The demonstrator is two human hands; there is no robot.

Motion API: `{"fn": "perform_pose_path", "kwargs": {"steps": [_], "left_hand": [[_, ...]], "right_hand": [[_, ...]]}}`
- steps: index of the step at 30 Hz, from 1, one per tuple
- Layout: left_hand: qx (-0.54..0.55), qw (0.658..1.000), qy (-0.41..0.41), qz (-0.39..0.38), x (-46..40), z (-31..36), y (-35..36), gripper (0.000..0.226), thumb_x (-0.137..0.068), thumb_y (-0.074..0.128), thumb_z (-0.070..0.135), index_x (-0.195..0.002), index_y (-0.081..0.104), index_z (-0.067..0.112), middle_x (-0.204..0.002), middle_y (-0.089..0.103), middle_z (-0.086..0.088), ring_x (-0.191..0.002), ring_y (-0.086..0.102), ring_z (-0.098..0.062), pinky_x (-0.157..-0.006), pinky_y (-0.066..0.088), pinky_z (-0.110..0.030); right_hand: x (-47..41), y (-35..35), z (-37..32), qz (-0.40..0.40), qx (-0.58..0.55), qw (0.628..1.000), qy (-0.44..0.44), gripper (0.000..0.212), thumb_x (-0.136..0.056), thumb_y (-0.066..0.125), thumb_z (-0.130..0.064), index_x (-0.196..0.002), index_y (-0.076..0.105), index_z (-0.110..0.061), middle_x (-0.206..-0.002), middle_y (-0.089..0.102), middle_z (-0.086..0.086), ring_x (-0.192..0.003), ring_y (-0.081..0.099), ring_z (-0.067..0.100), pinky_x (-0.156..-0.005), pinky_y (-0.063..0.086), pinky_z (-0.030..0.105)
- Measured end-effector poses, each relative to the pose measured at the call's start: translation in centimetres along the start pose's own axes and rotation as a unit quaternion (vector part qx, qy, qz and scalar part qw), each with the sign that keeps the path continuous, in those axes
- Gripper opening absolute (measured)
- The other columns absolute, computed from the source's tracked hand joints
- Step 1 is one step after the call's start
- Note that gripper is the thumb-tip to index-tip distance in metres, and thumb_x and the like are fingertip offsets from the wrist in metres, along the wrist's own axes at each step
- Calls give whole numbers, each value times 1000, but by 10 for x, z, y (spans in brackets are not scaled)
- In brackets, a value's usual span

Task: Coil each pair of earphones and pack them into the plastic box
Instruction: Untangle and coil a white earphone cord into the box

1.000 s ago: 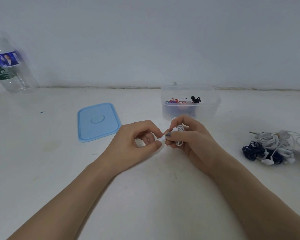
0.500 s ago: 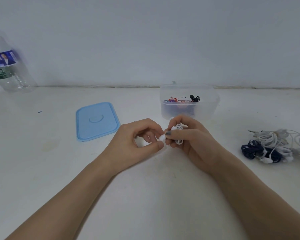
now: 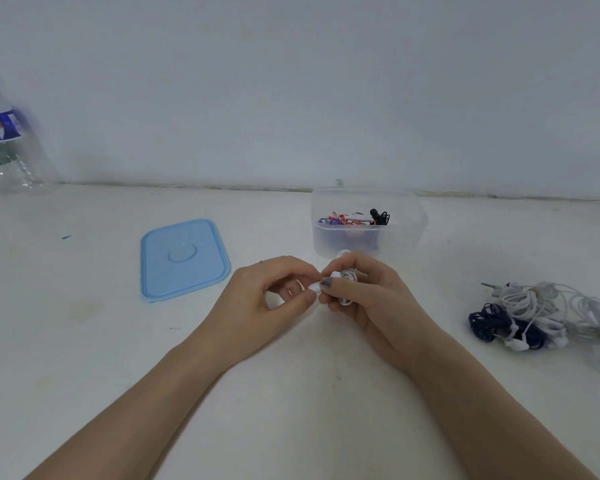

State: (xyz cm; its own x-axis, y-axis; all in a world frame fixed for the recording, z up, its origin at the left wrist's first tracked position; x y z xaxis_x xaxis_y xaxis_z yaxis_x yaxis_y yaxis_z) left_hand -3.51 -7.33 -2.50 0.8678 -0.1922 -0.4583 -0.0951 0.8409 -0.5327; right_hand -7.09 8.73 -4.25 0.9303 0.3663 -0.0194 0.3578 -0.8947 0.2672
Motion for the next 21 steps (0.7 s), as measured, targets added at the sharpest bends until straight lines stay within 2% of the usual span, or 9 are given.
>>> {"fn": "perform_pose_path", "kwargs": {"steps": [3,7,11,13,15,17,19,21], "left_hand": [[-35,999,16,15,-1,-1,-1,15,-89,68,17,-101,75,24,-90,69,15,-81,66,-16,-75,48,-16],[-55,998,16,27,-5,1,-1,14,-90,68,17,-99,75,26,-87,68,18,-80,65,-12,-73,45,-13],[-83,996,18,16,-38,14,-9,15,-91,69,11,-97,74,24,-87,70,11,-80,65,-12,-75,53,-26],[-109,994,21,-2,-67,25,-12,12,-91,66,18,-95,73,26,-85,70,10,-79,64,-9,-75,54,-30],[-142,990,24,-14,-97,37,-13,11,-86,59,27,-88,70,28,-81,69,10,-77,63,-7,-74,54,-34],[-170,985,9,-26,-123,42,-11,14,-82,55,28,-85,68,25,-79,68,9,-77,63,-10,-74,55,-39],[-202,978,-20,-47,-145,39,-4,13,-84,57,25,-87,69,23,-81,68,9,-80,63,-14,-77,56,-40],[-243,965,-46,-83,-160,31,6,11,-87,59,22,-90,70,22,-88,70,7,-86,64,-17,-79,56,-37]], "right_hand": [[0,0,1,9,15,1000,-4,10,-88,66,6,-90,71,-2,-81,68,10,-72,66,19,-65,53,23],[2,-2,0,30,-16,999,16,17,-92,59,7,-101,72,1,-83,69,12,-78,65,22,-71,55,24],[-8,-4,-20,74,-60,995,24,23,-98,49,3,-105,70,5,-92,70,17,-79,68,23,-79,61,30],[-23,-9,-45,106,-40,993,8,26,-95,44,9,-101,70,8,-93,69,19,-78,69,21,-79,62,30],[-38,-14,-74,124,29,992,-14,30,-91,41,14,-97,69,5,-91,66,21,-77,69,23,-76,62,31],[-56,-21,-93,135,141,981,-21,34,-90,38,13,-92,68,-3,-94,63,21,-77,68,27,-81,62,40],[-71,-31,-102,147,264,953,-18,36,-89,39,6,-87,70,-13,-90,63,14,-78,65,28,-89,59,50],[-85,-41,-104,156,351,923,5,38,-89,39,-1,-86,71,-21,-81,61,5,-79,62,28,-93,57,52]]}}
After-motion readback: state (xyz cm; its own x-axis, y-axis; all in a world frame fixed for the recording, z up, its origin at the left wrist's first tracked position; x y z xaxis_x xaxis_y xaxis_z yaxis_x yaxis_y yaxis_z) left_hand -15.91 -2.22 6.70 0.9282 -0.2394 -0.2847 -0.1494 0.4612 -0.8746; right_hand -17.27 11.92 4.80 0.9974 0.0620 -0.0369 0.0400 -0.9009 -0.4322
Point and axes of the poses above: each hand's wrist, its own x-axis away from the middle knuckle, its own y-axis out of the palm, z = x × y, the point moved 5 cm from there along -x, towards the middle knuckle
